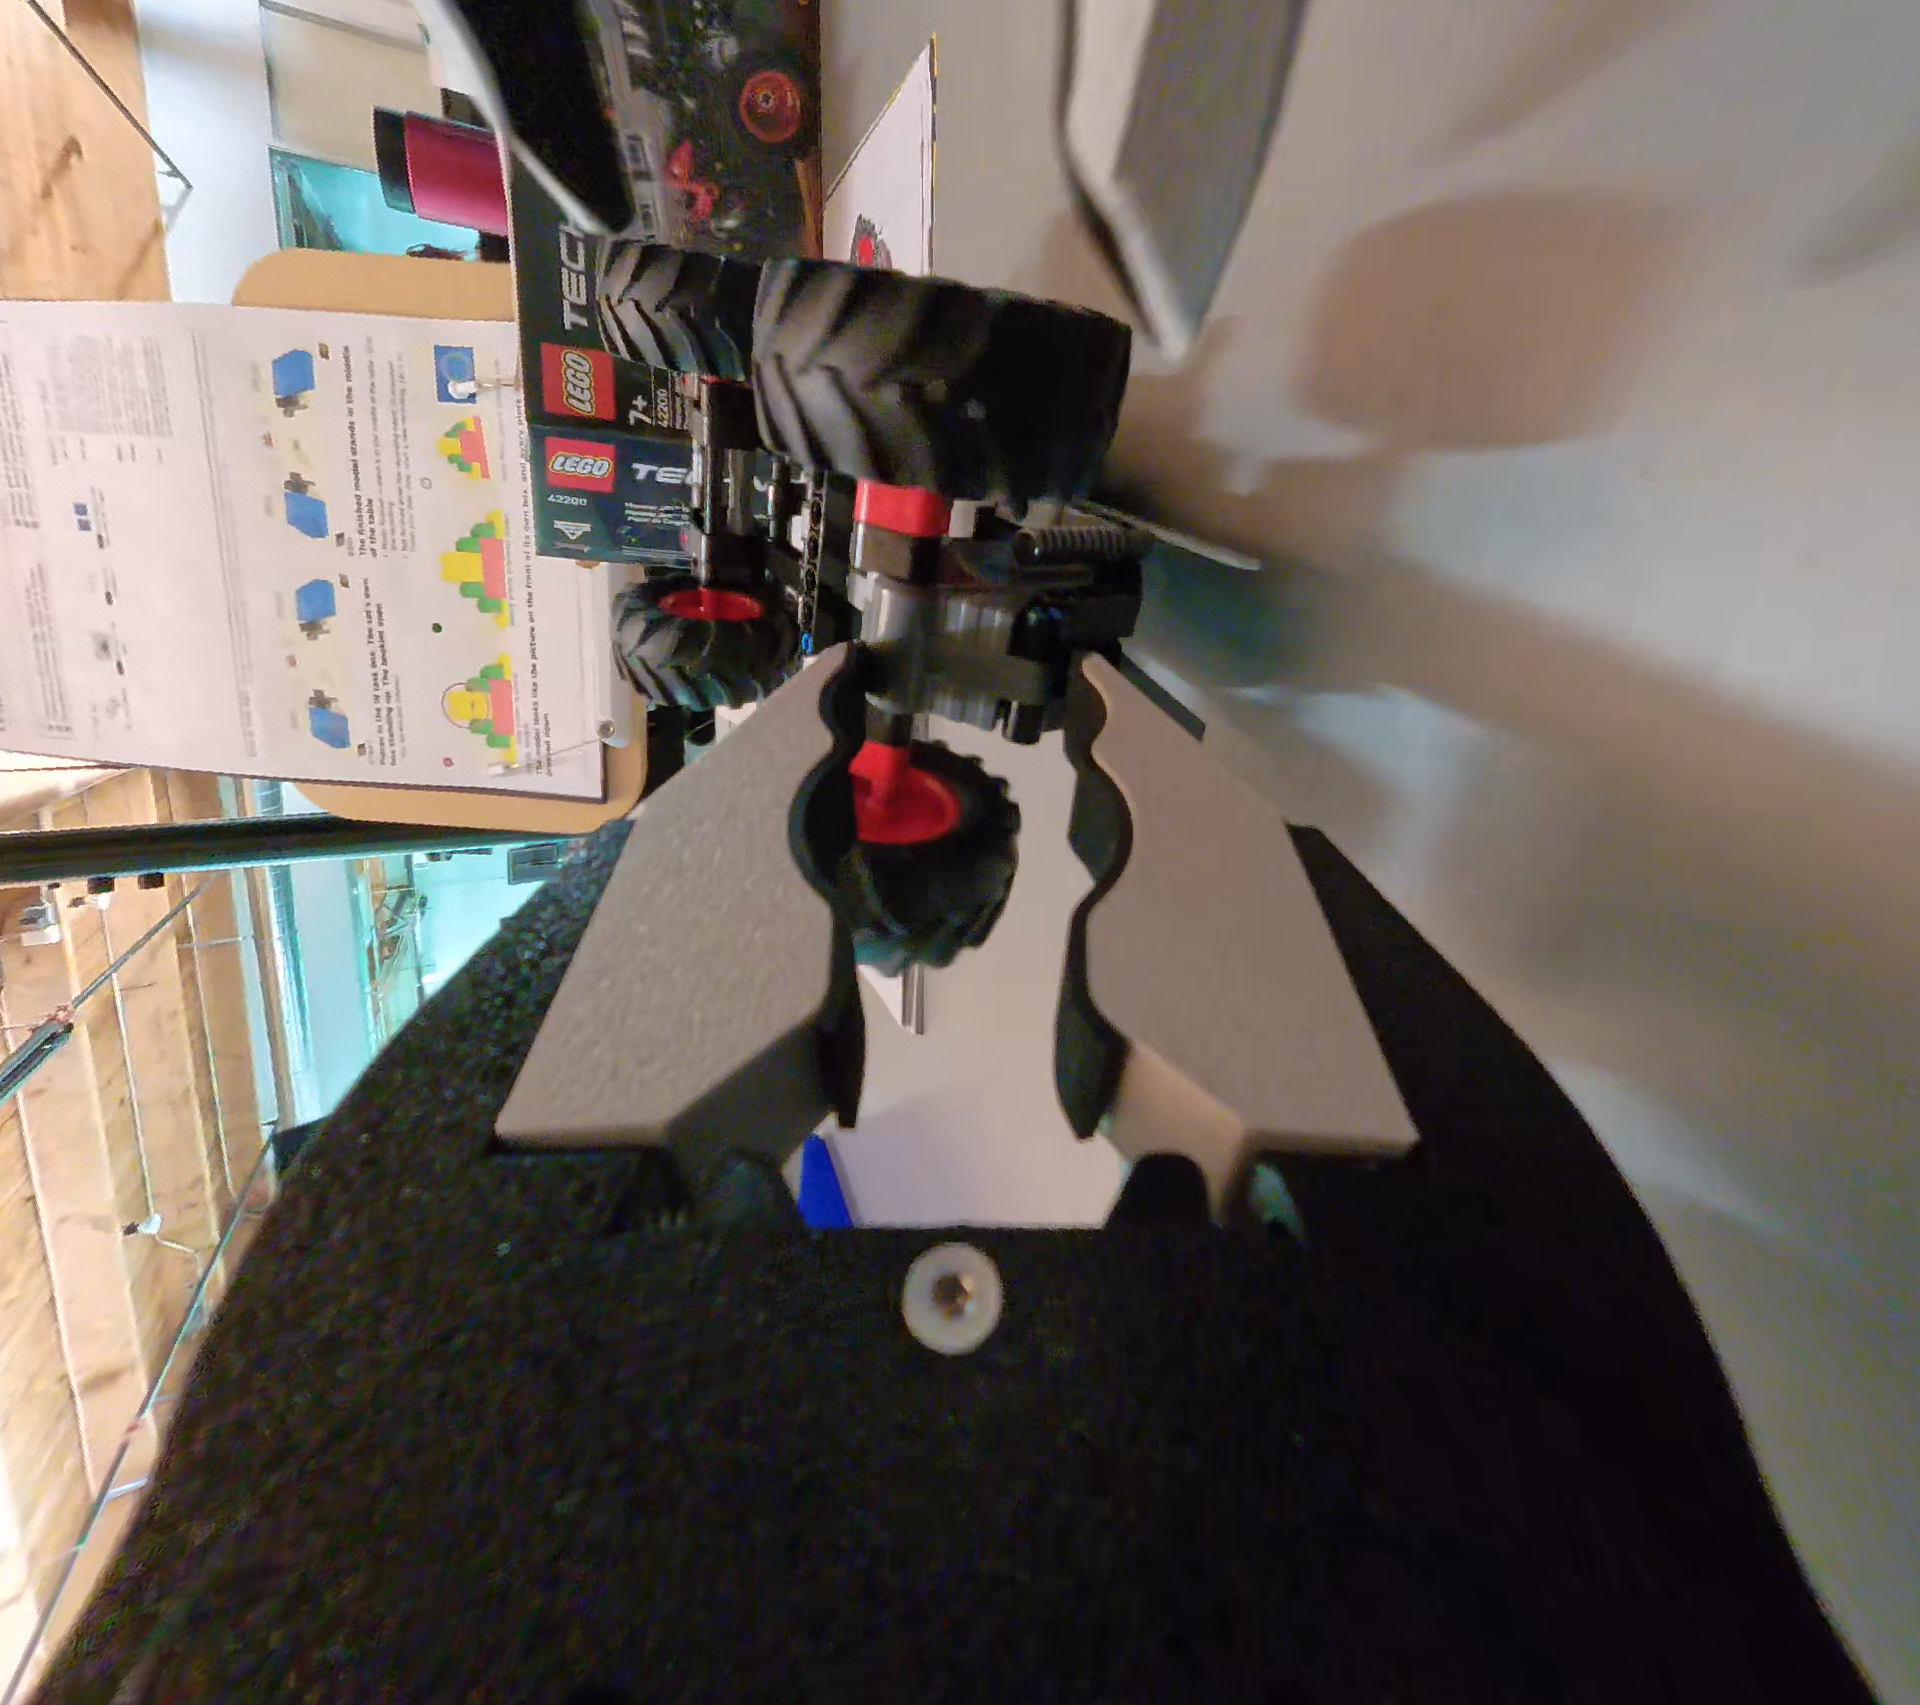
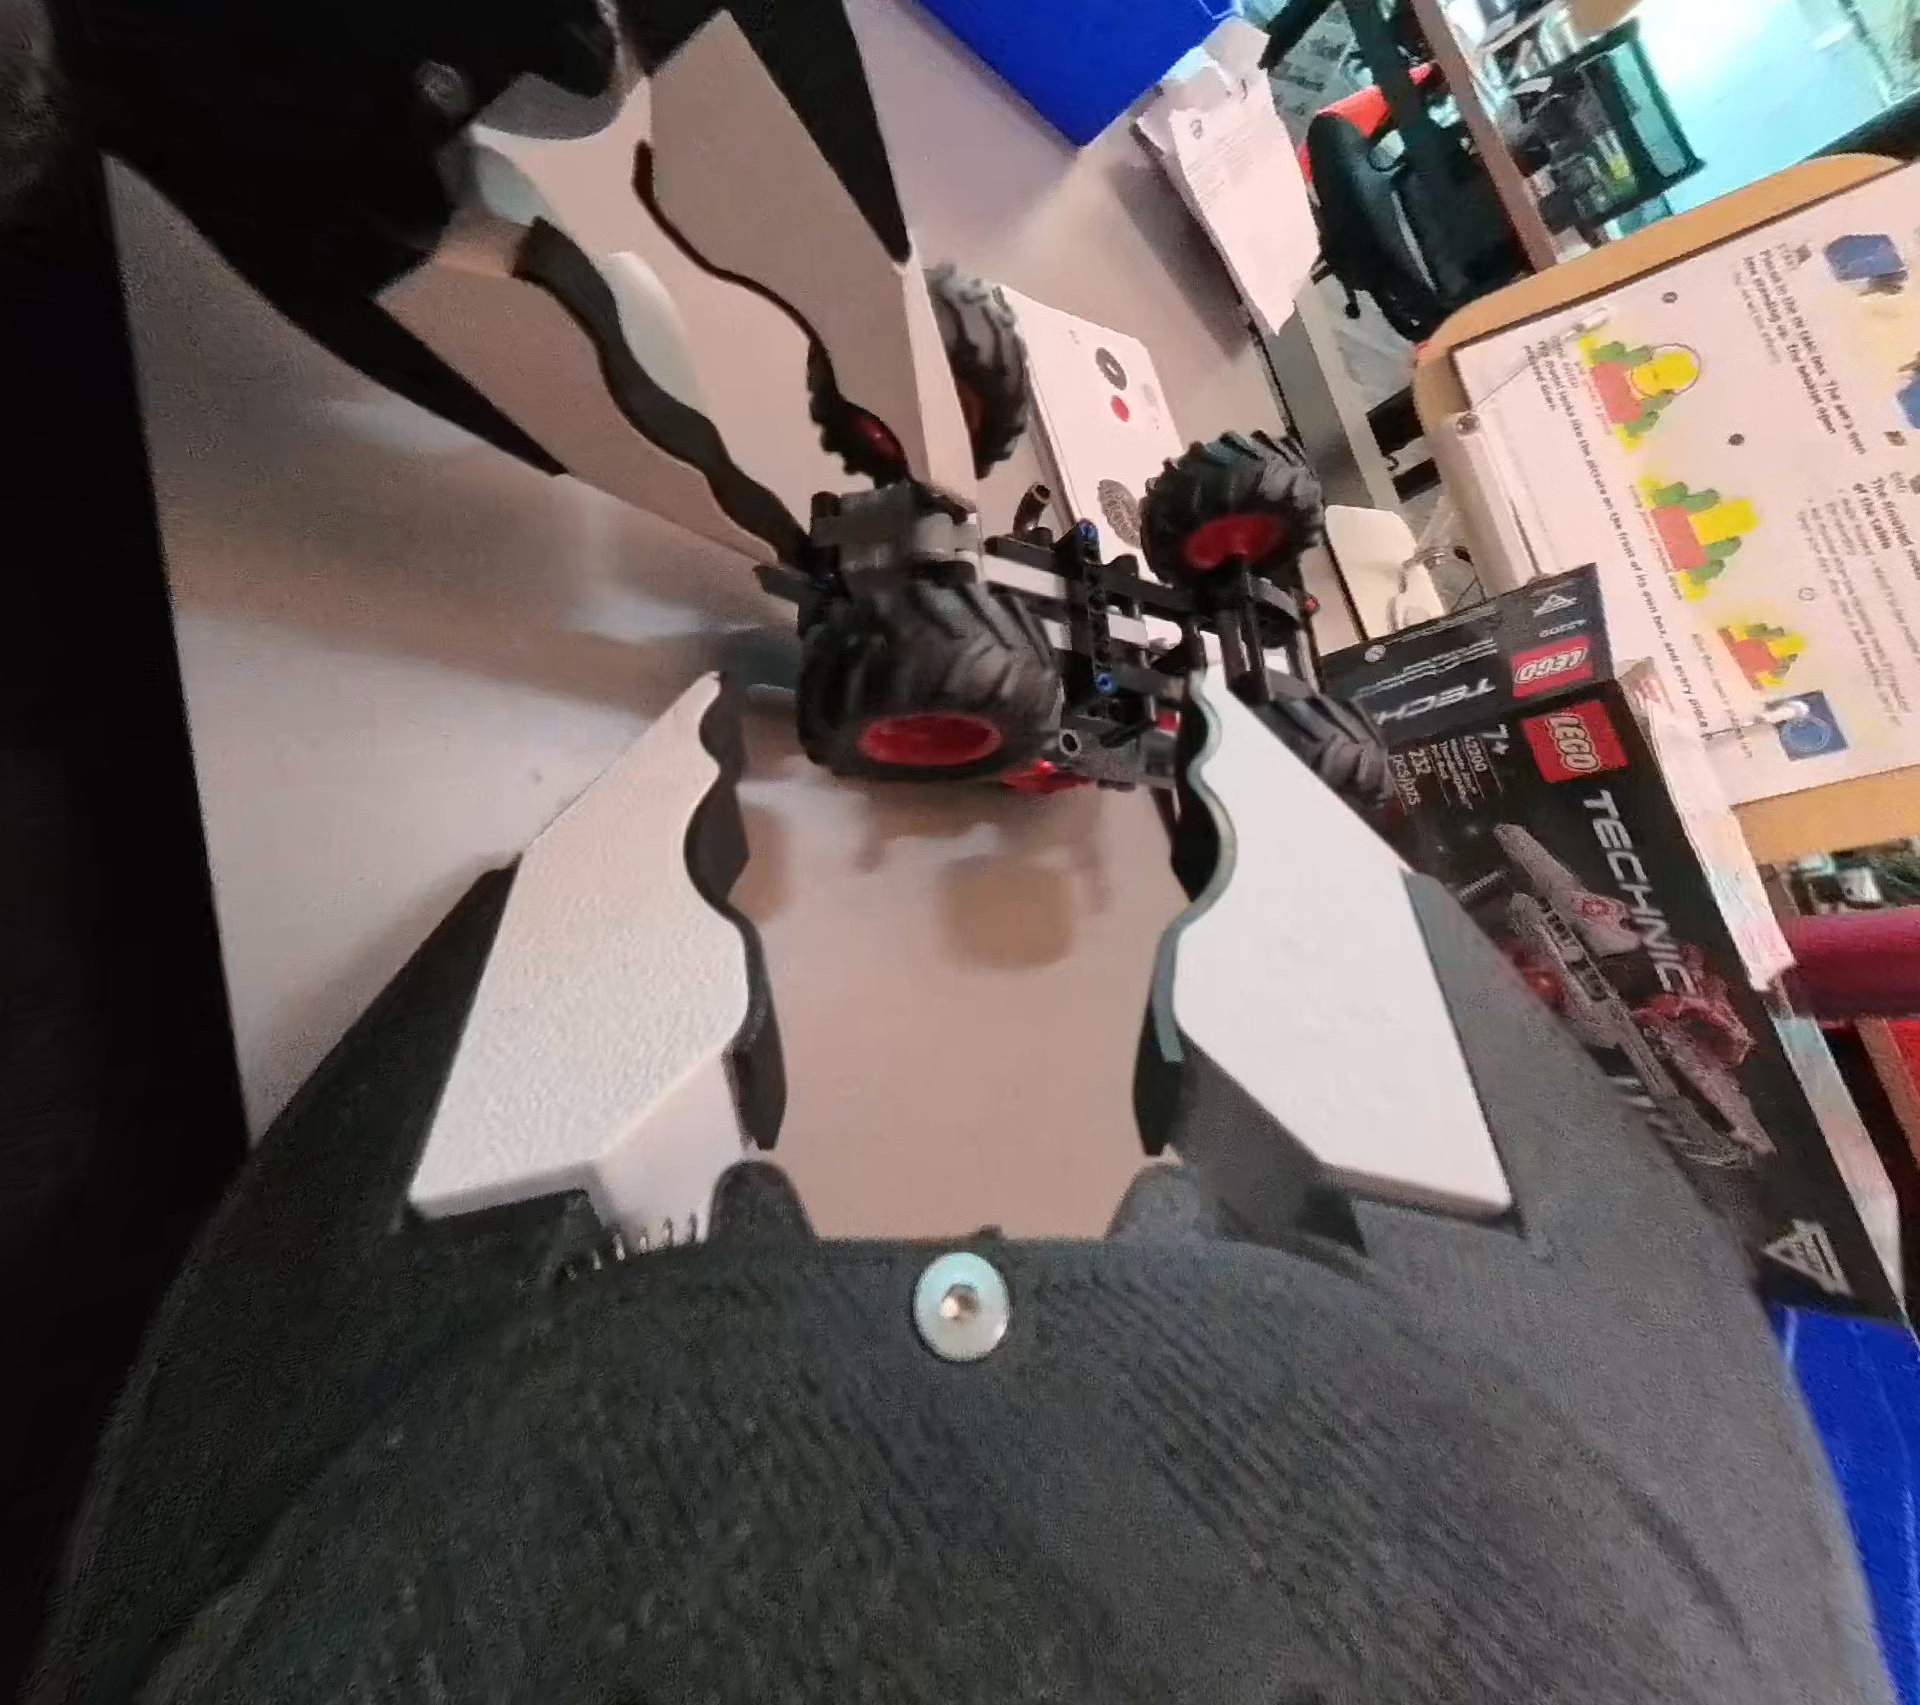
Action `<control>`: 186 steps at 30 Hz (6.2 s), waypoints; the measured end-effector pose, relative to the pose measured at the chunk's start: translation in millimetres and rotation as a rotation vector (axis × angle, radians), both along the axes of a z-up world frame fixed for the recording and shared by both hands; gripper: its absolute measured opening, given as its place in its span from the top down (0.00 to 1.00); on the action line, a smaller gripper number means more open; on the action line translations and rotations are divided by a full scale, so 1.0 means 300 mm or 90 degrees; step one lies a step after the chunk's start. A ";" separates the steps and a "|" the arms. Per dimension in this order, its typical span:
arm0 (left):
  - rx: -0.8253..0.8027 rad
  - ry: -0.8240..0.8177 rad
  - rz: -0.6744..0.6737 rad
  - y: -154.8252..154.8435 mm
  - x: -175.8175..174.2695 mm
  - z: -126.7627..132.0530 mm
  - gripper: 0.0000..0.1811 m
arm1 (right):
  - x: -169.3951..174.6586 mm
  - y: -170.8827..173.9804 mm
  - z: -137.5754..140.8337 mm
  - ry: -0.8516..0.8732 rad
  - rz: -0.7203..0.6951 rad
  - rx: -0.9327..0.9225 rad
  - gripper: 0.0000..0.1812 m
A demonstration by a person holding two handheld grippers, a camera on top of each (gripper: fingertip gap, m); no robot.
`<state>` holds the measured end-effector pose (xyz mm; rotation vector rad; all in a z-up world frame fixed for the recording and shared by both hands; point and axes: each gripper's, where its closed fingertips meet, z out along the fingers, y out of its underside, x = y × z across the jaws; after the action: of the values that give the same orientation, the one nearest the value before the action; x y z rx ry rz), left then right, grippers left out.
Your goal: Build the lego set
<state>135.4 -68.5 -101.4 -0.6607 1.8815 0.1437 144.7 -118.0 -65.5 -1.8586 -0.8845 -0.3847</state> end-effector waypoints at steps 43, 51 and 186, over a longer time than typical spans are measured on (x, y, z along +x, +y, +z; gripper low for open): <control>0.039 -0.007 -0.077 0.041 -0.148 -0.015 0.81 | 0.274 0.013 0.057 0.214 -0.074 0.054 0.58; 0.032 -0.032 -0.103 0.036 -0.177 0.002 0.81 | 0.329 0.065 -0.011 0.161 -0.077 -0.015 0.60; -0.305 -0.271 0.138 0.708 0.020 0.060 0.86 | 0.784 0.282 -0.307 0.129 -0.200 -0.119 0.86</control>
<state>141.4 143.9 -83.3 -1.1253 1.4324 -0.2991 379.8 -33.4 -157.5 -2.1734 -0.5059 -0.3059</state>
